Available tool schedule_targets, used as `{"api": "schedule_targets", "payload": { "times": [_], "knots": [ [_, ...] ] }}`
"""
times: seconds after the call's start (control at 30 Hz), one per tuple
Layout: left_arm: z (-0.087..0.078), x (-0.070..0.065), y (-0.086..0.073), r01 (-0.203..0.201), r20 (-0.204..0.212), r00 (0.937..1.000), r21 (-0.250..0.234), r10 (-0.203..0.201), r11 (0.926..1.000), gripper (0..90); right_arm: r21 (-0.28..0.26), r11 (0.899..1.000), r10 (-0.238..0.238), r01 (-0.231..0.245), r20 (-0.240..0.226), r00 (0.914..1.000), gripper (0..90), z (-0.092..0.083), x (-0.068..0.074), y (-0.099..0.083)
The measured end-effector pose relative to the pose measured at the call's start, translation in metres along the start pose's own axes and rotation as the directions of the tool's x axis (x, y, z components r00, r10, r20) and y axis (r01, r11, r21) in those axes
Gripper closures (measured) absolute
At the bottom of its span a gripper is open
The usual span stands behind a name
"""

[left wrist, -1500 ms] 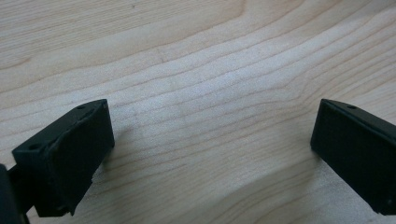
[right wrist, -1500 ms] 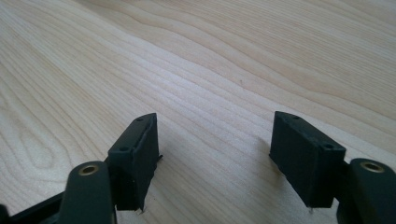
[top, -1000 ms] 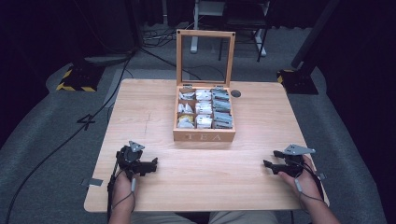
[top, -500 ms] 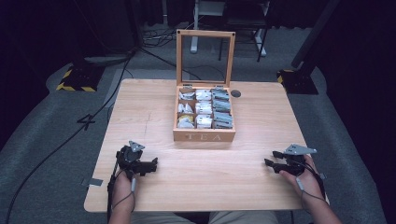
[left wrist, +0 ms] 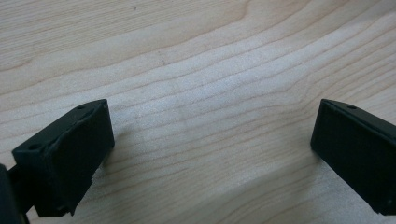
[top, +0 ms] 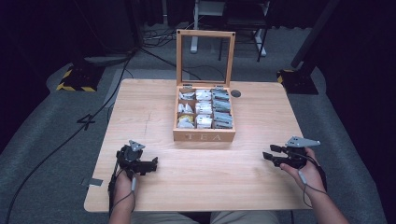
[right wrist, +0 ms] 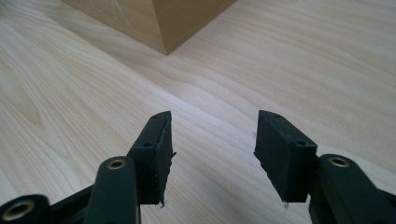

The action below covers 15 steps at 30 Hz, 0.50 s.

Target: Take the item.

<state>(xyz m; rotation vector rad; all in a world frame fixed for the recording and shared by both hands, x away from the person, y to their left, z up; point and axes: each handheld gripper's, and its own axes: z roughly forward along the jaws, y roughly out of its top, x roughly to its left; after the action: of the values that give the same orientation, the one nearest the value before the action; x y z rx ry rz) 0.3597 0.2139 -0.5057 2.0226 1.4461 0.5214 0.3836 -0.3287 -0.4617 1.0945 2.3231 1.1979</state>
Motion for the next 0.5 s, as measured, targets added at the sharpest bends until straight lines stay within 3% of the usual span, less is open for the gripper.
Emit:
{"api": "schedule_targets", "payload": {
  "times": [0.5],
  "knots": [
    [0.001,0.001,0.001,-0.002,-0.002,1.0,0.002,0.002,1.0,0.0,-0.031,0.999,-0.031,0.03,-0.019,0.9994,48.0,-0.004,0.009,0.052]
  ]
}}
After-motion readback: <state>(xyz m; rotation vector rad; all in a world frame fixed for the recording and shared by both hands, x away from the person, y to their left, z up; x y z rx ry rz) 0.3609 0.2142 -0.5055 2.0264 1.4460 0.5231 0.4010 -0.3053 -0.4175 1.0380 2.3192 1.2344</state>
